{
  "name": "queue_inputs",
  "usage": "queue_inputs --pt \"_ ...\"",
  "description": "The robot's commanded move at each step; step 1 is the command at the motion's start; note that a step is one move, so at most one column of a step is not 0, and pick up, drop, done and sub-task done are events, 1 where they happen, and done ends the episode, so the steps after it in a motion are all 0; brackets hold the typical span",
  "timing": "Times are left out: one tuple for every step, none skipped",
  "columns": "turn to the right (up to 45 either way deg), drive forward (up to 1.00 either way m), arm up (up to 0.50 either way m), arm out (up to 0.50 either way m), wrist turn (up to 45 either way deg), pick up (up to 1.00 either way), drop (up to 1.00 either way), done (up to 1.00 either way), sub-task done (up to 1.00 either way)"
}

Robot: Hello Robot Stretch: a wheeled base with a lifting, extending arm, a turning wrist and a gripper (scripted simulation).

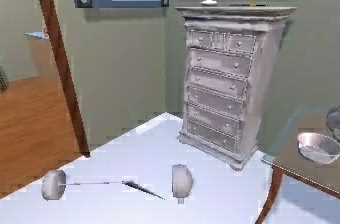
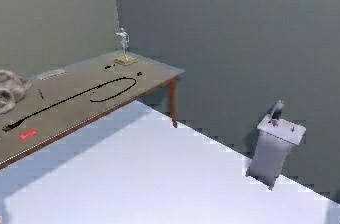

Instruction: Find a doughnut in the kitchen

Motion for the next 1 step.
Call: queue_inputs --pt "-3.0 0.0 0.0 0.0 0.0 0.0 0.0 0.0 0.0"
